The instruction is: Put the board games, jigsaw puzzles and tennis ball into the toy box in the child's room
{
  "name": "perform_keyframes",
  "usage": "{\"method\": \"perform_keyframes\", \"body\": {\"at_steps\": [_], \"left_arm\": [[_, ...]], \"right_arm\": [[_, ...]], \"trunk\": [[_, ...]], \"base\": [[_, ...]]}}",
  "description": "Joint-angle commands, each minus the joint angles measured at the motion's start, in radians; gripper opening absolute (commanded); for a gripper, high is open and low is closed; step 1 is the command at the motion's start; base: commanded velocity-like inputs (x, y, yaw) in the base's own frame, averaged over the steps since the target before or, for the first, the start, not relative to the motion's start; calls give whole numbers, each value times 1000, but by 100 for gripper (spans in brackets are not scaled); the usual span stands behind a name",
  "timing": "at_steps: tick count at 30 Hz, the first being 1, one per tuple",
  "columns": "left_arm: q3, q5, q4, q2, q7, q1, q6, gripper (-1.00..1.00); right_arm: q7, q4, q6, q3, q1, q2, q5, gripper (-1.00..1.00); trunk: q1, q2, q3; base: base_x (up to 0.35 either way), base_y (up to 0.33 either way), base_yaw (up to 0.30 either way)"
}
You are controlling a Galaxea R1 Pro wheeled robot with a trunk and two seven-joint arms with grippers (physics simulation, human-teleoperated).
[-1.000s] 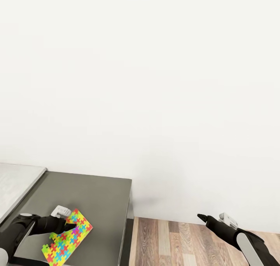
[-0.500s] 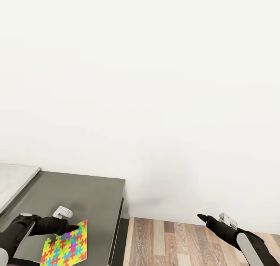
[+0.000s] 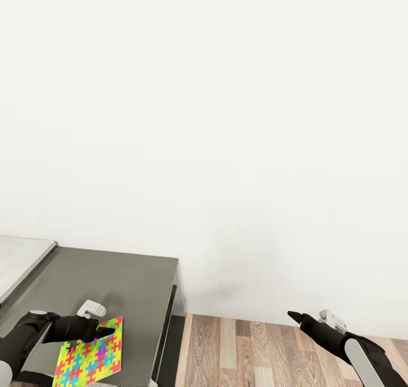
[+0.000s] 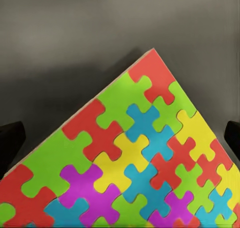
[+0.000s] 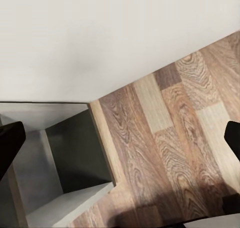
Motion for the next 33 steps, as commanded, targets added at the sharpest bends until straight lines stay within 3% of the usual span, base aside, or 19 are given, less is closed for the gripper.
{"method": "perform_keyframes", "body": {"at_steps": [1, 33], "left_arm": [[7, -7, -2, -1, -7, -1, 10, 100], [18, 3, -2, 6, -10, -1, 10, 100]], "right_arm": [[4, -1, 6, -2, -1, 0, 1, 100], [4, -1, 6, -2, -1, 0, 2, 100]], "trunk": [[0, -2, -2], [0, -2, -2]], "base": [[-41, -3, 0], [-23, -50, 0]]}}
